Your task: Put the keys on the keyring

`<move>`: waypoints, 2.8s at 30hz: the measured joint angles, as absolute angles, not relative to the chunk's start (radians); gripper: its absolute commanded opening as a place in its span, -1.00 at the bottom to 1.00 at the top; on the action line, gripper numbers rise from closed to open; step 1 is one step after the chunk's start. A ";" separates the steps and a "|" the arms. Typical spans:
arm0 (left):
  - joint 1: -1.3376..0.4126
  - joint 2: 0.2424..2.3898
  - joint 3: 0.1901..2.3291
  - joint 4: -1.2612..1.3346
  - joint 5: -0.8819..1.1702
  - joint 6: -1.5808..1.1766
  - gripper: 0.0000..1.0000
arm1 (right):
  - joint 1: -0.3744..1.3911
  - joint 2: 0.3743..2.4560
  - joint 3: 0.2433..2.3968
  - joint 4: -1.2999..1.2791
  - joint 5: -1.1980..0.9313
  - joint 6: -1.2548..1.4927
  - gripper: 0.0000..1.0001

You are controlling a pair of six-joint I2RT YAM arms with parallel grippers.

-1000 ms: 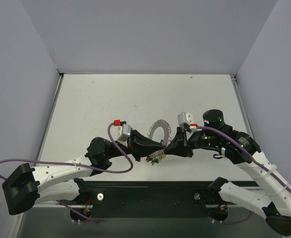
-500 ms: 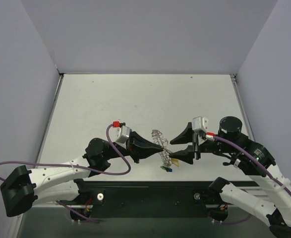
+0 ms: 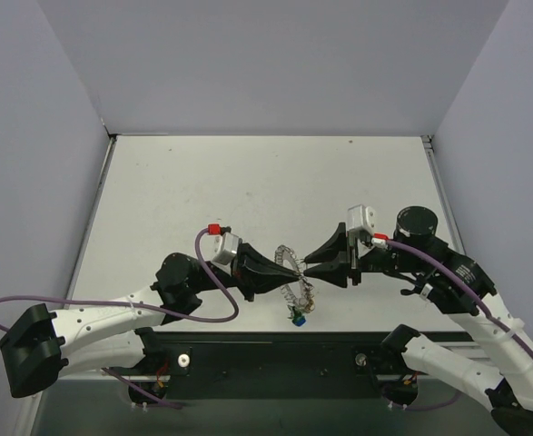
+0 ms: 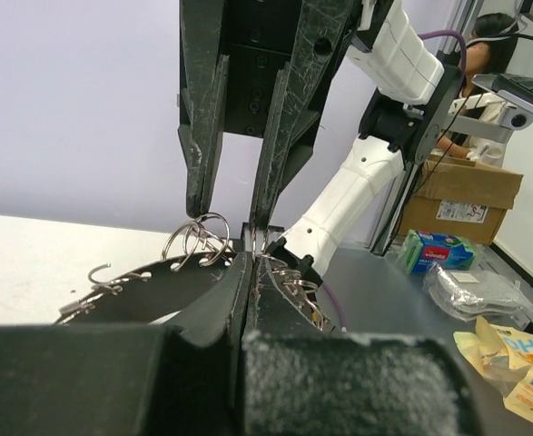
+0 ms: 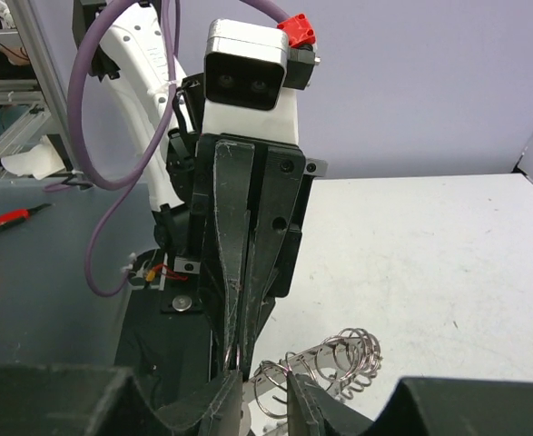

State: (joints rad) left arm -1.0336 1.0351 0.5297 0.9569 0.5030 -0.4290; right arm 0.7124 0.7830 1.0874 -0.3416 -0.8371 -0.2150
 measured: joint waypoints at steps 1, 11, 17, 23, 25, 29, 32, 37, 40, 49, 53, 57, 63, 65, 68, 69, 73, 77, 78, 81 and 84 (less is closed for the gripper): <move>-1.034 1.035 0.530 0.955 0.503 -0.429 -1.00 | 0.711 0.786 1.087 -0.337 -0.841 -0.210 -0.48; -1.035 1.034 0.530 0.926 0.484 -0.410 -1.00 | 0.711 0.770 1.087 -0.312 -0.861 -0.179 -0.22; -1.035 1.029 0.530 0.904 0.464 -0.398 -1.00 | 0.711 0.759 1.074 -0.297 -0.875 -0.170 -0.21; -1.035 1.019 0.529 0.900 0.444 -0.389 -1.00 | 0.711 0.764 1.041 -0.295 -0.888 -0.156 -0.31; -1.035 1.017 0.529 0.900 0.441 -0.388 -1.00 | 0.712 0.767 1.034 -0.294 -0.892 -0.153 -0.31; -1.035 1.016 0.529 0.900 0.440 -0.387 -1.00 | 0.712 0.775 1.019 -0.291 -0.895 -0.148 -0.31; -1.035 1.016 0.529 0.900 0.441 -0.386 -1.00 | 0.711 0.779 1.008 -0.287 -0.895 -0.141 -0.35; -1.035 1.016 0.529 0.900 0.441 -0.387 -1.00 | 0.711 0.785 1.006 -0.273 -0.894 -0.129 -0.59; -1.035 1.016 0.529 0.900 0.442 -0.387 -1.00 | 0.711 0.786 1.006 -0.269 -0.887 -0.124 -0.83; -1.034 1.016 0.529 0.900 0.448 -0.387 -1.00 | 0.707 0.799 1.006 -0.262 -0.879 -0.107 -1.00; -1.034 1.007 0.529 0.875 0.448 -0.381 -0.63 | 0.707 0.805 1.006 -0.270 -0.879 -0.110 -1.00; -1.034 0.957 0.532 0.767 0.441 -0.355 0.04 | 0.707 0.824 1.009 -0.286 -0.877 -0.127 -1.00; -1.037 0.834 0.645 0.455 0.397 -0.273 0.28 | 0.707 0.876 1.026 -0.359 -0.888 -0.168 -1.00; -1.037 0.809 0.711 0.340 0.387 -0.234 0.30 | 0.707 0.894 1.041 -0.388 -0.898 -0.185 -1.00; -1.037 0.803 0.831 0.155 0.385 -0.166 0.30 | 0.707 0.926 1.068 -0.425 -0.917 -0.209 -1.00; -1.037 0.810 0.867 0.105 0.385 -0.147 0.30 | 0.707 0.933 1.073 -0.432 -0.923 -0.215 -1.00; -1.037 0.886 1.036 -0.134 0.403 -0.059 0.19 | 0.707 0.969 1.091 -0.456 -0.945 -0.241 -1.00; -1.037 0.981 1.125 -0.300 0.447 0.012 0.01 | 0.707 0.994 1.101 -0.484 -0.960 -0.264 -1.00; -1.037 1.000 1.131 -0.331 0.458 0.025 -0.05 | 0.708 0.997 1.102 -0.489 -0.962 -0.268 -1.00; -1.037 1.047 1.132 -0.404 0.488 0.054 -0.11 | 0.709 1.002 1.102 -0.501 -0.968 -0.279 -1.00; -1.037 1.077 1.132 -0.448 0.514 0.073 -0.13 | 0.709 1.002 1.103 -0.509 -0.971 -0.288 -1.00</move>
